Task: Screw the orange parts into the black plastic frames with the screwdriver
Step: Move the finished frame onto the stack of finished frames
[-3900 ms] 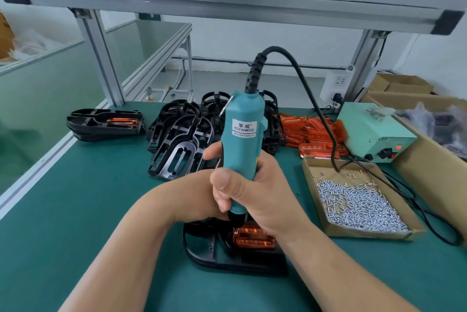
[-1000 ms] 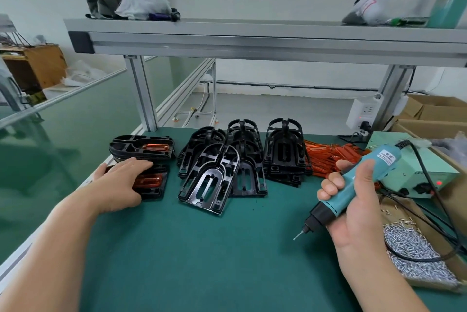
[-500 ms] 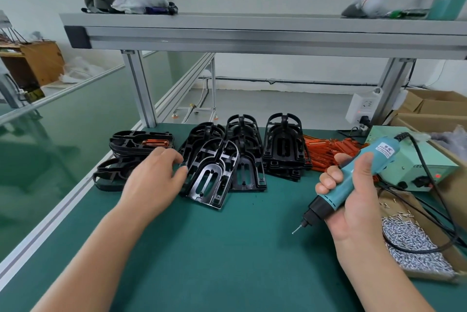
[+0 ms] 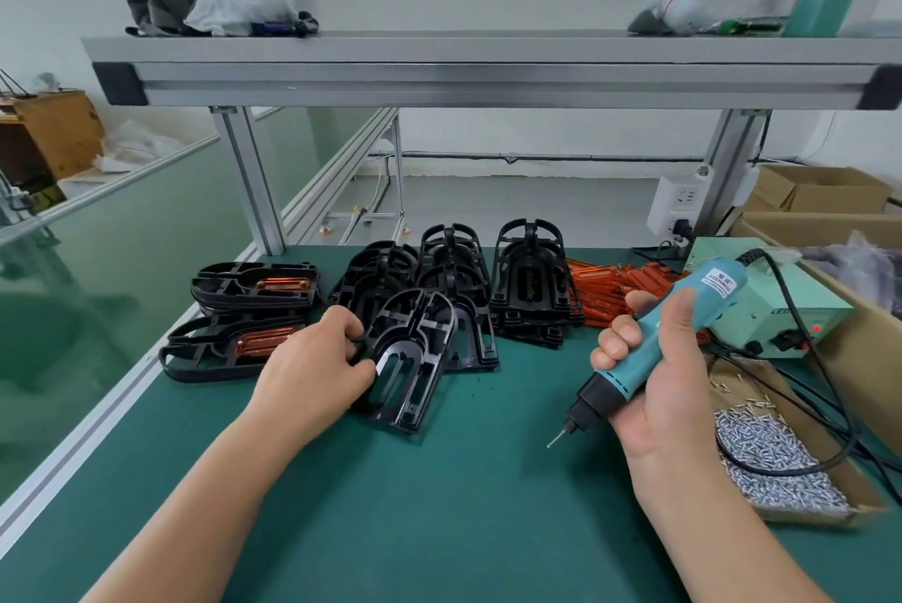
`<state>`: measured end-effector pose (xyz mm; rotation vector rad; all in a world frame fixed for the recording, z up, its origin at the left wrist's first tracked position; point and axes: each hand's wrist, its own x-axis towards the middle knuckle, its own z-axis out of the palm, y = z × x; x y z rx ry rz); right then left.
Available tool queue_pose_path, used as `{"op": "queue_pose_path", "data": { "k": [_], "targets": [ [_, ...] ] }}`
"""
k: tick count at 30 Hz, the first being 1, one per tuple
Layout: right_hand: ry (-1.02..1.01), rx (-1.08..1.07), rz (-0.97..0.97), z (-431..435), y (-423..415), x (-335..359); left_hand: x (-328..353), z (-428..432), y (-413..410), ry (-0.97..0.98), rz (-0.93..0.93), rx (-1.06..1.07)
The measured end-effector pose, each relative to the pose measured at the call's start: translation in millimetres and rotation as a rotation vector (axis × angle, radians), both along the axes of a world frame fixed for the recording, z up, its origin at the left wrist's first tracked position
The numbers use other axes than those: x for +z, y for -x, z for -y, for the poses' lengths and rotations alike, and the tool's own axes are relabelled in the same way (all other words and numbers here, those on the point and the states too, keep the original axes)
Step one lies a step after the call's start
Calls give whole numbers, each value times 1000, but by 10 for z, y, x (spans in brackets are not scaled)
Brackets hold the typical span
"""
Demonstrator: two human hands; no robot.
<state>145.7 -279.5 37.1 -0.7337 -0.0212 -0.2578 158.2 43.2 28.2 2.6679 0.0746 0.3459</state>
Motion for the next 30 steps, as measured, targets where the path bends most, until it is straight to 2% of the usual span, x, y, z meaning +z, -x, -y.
{"op": "queue_pose_path", "data": {
  "k": [5,10,15,23,25,27,28,30],
  "targets": [
    [-11,-11,5,15,-17,15,67,3,132,128,-113,-228],
    [-21,-24,6,48,-35,11,161,152,290,-38,-236,-439],
    [-24,-40,-2,53,-36,18,291,318,456,-109,-411,-553],
    [-48,-73,-13,77,-49,29,384,407,627,-19,-663,-567],
    [-53,-79,-17,81,-54,25,349,375,596,-86,-584,-524],
    [-57,-84,-20,81,-60,21,325,352,555,-241,-363,-497],
    [-57,-85,-22,81,-60,20,306,358,536,-265,-282,-520],
    [-61,-83,-23,76,-57,18,268,382,505,-222,-261,-638]
  ]
}}
